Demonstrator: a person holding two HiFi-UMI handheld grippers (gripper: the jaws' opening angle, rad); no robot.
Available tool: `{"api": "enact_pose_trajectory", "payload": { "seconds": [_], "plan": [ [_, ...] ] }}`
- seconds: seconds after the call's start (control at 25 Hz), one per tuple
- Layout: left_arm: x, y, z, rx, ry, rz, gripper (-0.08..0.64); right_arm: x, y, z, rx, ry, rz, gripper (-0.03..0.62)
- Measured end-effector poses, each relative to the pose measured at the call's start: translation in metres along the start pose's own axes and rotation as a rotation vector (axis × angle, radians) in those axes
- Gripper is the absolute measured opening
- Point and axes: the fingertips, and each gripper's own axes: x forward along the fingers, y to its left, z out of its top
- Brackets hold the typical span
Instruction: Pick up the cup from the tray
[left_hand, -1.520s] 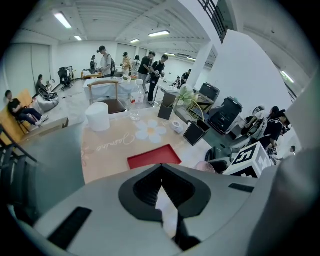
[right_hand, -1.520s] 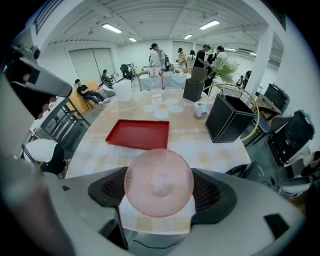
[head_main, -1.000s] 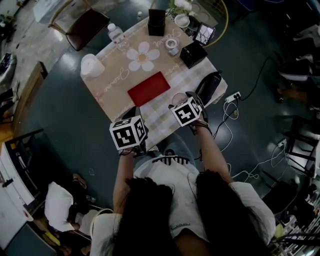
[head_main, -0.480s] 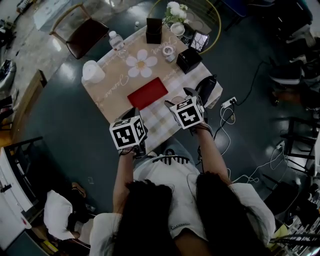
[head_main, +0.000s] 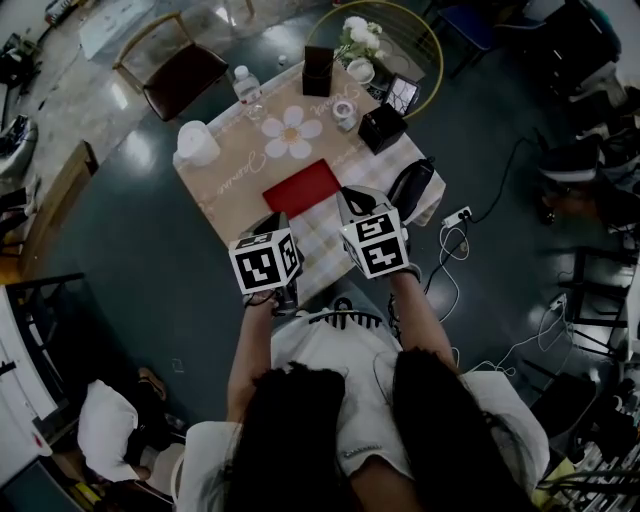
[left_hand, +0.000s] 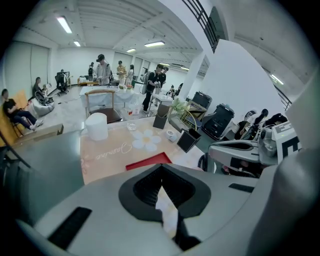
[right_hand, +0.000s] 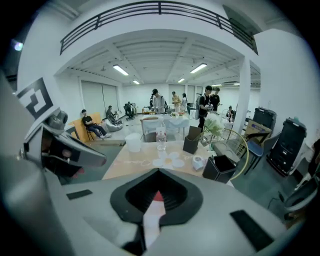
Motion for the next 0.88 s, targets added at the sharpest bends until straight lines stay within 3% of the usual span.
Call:
{"api": "enact_pose_trajectory", "payload": {
  "seconds": [0.2, 0.44, 0.88],
  "plan": [
    [-0.006, -0.009, -0.003, 0.006, -0.011, -0.029, 0.006, -0.013, 0.019, 0.022, 0.071, -0.116, 0.046, 0.008],
    [-0.011, -0.013, -0.002, 0.034, -0.034, -0.042, 0.006, -0.018, 0.031, 0.031, -0.003, -0.131, 0.015, 0.006],
    [-0.013, -0.023, 0.003, 0.049, -0.056, -0.081, 0.006, -0.028, 0.031, 0.026, -0.011, -0.127, -0.011, 0.006]
  ]
}}
